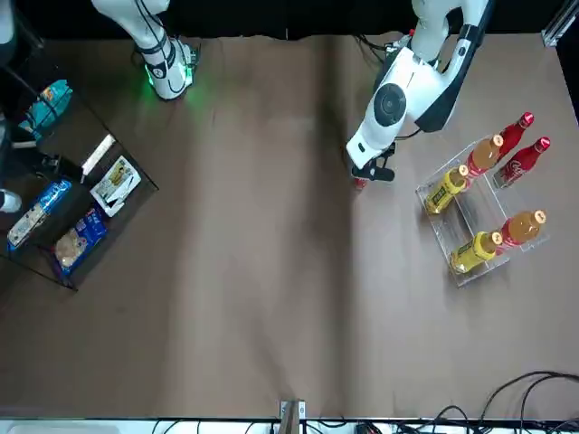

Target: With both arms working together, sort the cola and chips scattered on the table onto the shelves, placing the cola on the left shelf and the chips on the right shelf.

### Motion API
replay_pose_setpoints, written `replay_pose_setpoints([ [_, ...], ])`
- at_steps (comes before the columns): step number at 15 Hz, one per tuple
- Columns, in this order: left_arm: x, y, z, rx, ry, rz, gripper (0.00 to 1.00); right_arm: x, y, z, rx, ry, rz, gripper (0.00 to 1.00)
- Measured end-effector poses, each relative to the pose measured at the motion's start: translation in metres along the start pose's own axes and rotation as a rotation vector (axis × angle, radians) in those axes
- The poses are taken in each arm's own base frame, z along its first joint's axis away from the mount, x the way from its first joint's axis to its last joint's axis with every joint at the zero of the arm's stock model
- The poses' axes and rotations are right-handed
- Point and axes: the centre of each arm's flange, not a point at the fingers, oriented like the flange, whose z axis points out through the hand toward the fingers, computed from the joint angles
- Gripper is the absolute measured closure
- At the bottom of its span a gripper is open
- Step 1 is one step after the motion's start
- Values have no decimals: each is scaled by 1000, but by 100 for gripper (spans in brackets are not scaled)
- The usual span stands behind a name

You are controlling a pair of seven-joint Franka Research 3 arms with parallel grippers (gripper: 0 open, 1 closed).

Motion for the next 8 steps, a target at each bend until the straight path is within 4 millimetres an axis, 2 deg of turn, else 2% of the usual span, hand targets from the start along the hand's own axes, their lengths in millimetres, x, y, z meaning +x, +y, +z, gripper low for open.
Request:
replay_pose_setpoints([
  [1, 0, 0, 0, -1, 2, -1, 49, -5, -2, 4, -5, 25, -7, 1],
  [4, 3, 0, -3, -13, 23, -9, 49, -23, -4, 8, -44, 45, -89, 0],
  [8, 6, -3, -3, -21, 29, -16, 49, -42, -4, -9, -57, 43, -146, 0],
])
